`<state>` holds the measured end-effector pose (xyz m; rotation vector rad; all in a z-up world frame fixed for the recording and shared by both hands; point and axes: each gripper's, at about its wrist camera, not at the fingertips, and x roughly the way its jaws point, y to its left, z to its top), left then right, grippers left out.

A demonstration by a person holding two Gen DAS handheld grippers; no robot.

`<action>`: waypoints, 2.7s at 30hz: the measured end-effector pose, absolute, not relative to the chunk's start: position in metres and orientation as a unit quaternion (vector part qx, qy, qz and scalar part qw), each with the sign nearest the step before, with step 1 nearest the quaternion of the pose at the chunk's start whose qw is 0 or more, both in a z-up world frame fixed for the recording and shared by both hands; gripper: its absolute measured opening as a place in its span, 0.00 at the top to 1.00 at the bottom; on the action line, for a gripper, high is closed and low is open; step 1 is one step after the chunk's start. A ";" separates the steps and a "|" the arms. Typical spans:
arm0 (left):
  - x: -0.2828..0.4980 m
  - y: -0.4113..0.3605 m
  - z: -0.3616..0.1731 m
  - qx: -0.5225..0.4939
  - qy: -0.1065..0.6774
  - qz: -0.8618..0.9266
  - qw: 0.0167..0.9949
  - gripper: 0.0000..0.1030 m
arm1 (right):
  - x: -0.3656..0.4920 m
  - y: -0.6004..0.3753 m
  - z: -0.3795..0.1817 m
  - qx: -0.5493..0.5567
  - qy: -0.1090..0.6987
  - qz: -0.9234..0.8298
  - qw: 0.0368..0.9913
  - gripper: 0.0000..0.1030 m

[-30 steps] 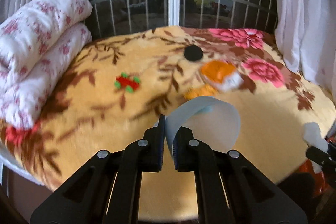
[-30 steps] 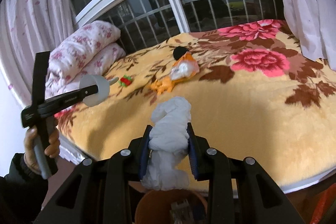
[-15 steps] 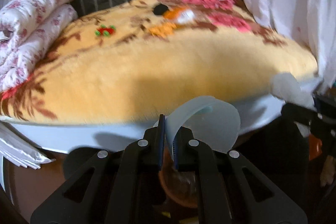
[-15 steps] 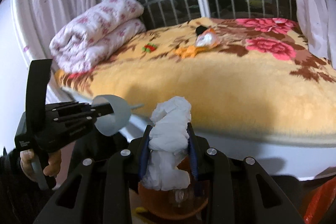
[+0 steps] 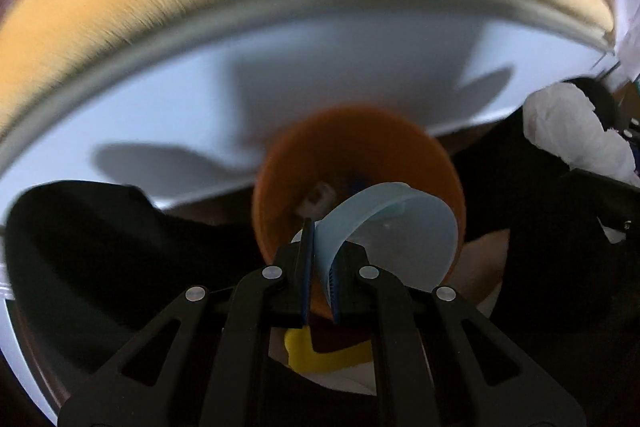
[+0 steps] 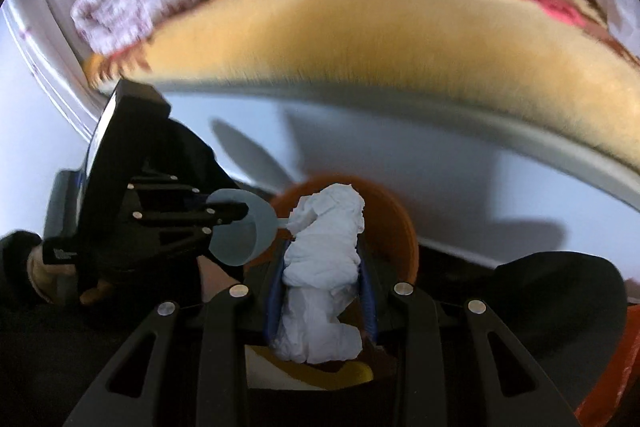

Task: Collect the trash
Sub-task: 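Drop the plastic cup and white tissue into the orange bucket, open both tools, then grasp the yellow toy dinosaur with the left tool while the right tool grasps the orange-white bag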

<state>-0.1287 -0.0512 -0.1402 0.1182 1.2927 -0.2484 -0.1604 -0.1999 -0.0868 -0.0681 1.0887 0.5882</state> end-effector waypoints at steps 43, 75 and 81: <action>-0.099 -0.040 -0.191 0.063 0.646 -0.099 0.754 0.19 | -0.138 -0.233 -0.135 -0.023 0.566 0.192 0.801 0.31; 0.045 0.009 -0.017 0.029 0.420 -0.033 0.907 0.19 | 0.187 -0.154 0.032 0.016 0.435 0.200 0.878 0.23; 0.060 0.014 -0.033 0.013 0.423 -0.029 0.906 0.12 | 0.229 -0.127 -0.001 -0.027 0.465 0.182 0.866 0.23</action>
